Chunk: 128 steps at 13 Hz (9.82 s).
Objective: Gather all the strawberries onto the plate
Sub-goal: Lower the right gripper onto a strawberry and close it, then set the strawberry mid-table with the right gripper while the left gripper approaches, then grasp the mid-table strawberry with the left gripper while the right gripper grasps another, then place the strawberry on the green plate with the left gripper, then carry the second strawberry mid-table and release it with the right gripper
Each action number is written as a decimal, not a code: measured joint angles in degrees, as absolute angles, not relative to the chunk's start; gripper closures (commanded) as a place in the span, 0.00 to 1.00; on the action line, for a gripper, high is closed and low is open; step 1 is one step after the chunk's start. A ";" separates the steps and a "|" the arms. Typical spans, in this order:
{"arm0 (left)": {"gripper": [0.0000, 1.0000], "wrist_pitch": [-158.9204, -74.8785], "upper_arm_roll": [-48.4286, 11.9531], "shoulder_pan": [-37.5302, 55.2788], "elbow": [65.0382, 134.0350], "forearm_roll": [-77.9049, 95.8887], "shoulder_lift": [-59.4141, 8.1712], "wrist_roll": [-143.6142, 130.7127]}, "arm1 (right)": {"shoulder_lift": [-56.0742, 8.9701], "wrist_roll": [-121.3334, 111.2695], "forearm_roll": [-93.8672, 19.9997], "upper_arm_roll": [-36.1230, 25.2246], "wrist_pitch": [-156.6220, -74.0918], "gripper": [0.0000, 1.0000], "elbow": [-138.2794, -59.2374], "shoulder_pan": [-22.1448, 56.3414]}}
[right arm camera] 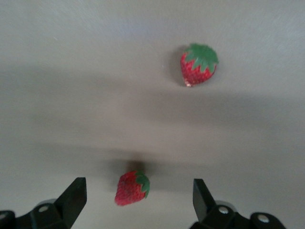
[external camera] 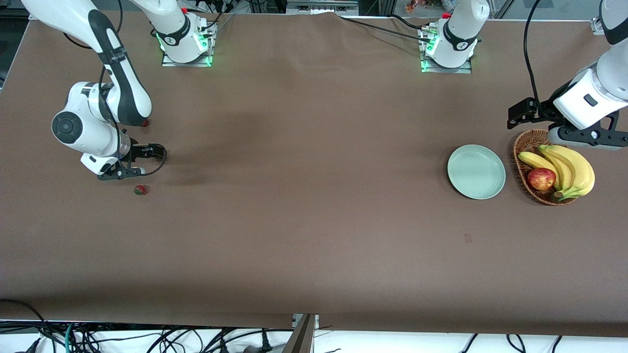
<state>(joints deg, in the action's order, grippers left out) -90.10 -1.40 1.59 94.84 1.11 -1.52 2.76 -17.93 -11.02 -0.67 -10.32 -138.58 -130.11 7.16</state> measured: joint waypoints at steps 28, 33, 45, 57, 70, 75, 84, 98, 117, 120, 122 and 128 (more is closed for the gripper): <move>0.00 -90.14 -1.28 1.55 94.59 1.11 -1.95 2.66 | -34.74 34.51 -8.28 5.43 -127.28 0.71 -92.25 26.01; 0.00 -90.22 -1.00 1.25 94.60 1.36 -2.48 1.45 | -52.32 62.92 -8.14 4.72 -147.35 0.54 -76.52 45.29; 0.00 -99.35 -1.55 1.11 102.69 1.46 -3.48 1.14 | -48.42 57.85 -8.09 -1.64 -135.89 0.00 -72.97 43.46; 0.00 -135.42 -28.59 1.89 119.25 -16.09 -17.84 -47.42 | -30.39 -25.45 -9.79 -25.79 -136.38 0.00 -111.74 23.11; 0.36 -143.63 -31.07 2.49 119.61 -28.91 -32.22 -64.20 | -32.92 -41.63 -20.09 -25.07 -139.92 0.46 -114.96 18.72; 0.94 -143.63 -31.07 2.51 119.62 -28.91 -32.50 -66.41 | -33.13 -42.32 -20.12 -25.07 -140.11 0.79 -114.95 18.72; 0.99 -142.25 -30.89 -1.54 117.92 -20.88 -29.48 -58.52 | -32.11 -36.88 -21.17 -22.84 -137.91 0.81 -111.76 19.76; 0.96 -126.12 0.74 -5.96 119.47 -3.44 -19.35 4.64 | -30.26 -2.94 -21.17 -22.39 -117.15 0.80 -98.02 33.43; 0.00 -133.08 0.76 -5.28 121.38 -3.44 -12.80 7.23 | -30.50 14.37 -21.18 -22.18 -116.83 0.80 -95.71 40.97; 0.00 -133.08 0.15 -5.17 121.39 -3.44 -12.80 7.22 | -30.62 15.07 -21.18 -22.17 -116.83 0.80 -95.71 41.54; 0.00 -133.08 0.04 -5.16 121.39 -3.44 -12.80 7.22 | -30.63 15.26 -21.18 -22.16 -116.83 0.80 -95.71 41.72; 0.00 -133.08 0.03 -5.16 121.38 -3.44 -12.80 7.22 | -30.71 16.14 -21.18 -22.17 -116.84 0.80 -95.71 42.09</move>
